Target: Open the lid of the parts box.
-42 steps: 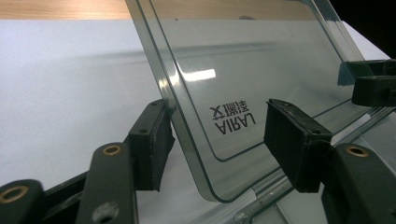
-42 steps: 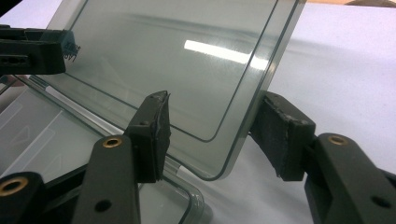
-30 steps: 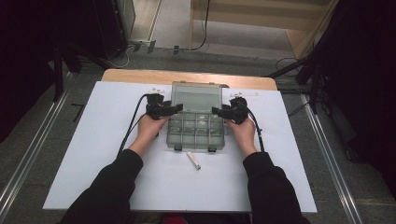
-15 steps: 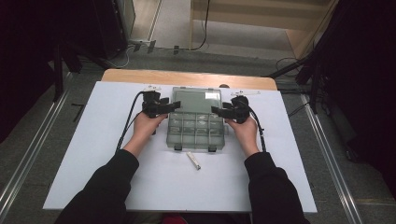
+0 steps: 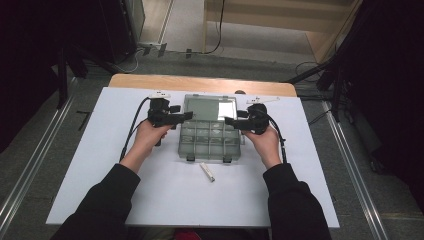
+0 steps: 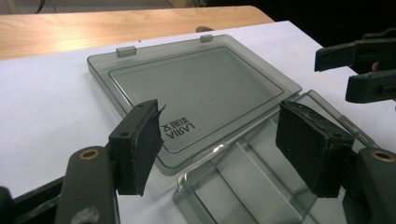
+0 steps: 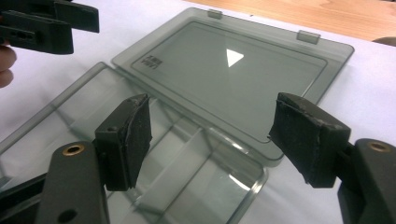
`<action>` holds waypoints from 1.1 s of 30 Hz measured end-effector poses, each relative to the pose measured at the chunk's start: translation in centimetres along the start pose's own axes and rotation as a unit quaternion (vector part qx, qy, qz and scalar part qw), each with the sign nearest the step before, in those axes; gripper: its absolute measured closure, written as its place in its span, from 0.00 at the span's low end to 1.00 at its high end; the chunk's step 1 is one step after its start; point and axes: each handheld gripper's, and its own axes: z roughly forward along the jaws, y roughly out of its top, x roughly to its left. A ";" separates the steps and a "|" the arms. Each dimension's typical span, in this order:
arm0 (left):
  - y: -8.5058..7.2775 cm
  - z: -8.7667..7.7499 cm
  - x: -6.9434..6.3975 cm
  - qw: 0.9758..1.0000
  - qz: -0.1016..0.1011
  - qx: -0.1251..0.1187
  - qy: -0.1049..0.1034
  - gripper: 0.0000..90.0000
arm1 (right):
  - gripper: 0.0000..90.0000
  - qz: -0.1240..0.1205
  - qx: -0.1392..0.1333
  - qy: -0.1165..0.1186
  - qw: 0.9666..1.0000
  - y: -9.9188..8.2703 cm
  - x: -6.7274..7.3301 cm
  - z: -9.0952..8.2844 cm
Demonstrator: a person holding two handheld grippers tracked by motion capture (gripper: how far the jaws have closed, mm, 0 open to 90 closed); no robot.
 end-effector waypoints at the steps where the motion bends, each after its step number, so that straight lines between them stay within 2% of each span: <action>1: -0.1 -0.2 0.0 1.000 -0.003 0.000 -0.005 0.34 | 0.32 -0.002 0.002 0.002 1.000 0.0 0.1 -0.1; 3: -0.3 -0.5 -0.2 1.000 -0.007 0.001 -0.013 0.34 | 0.32 -0.006 0.004 0.007 1.000 -0.1 0.4 -0.3; 7: -0.6 -1.1 -0.7 1.000 0.007 0.010 -0.012 0.34 | 0.32 -0.012 0.002 0.019 1.000 -0.3 0.8 -0.9; 14: -1.0 -2.2 -1.5 1.000 0.011 0.004 -0.027 0.34 | 0.34 -0.021 0.005 0.028 0.999 -1.0 1.5 -1.9; 23: -1.9 -3.0 -2.5 0.998 0.026 0.007 -0.048 0.34 | 0.34 -0.025 0.008 0.043 0.999 -2.1 2.6 -3.4; 33: -3.1 -4.4 -3.4 0.997 0.038 0.018 -0.058 0.34 | 0.33 -0.025 0.016 0.054 0.998 -3.7 3.4 -4.8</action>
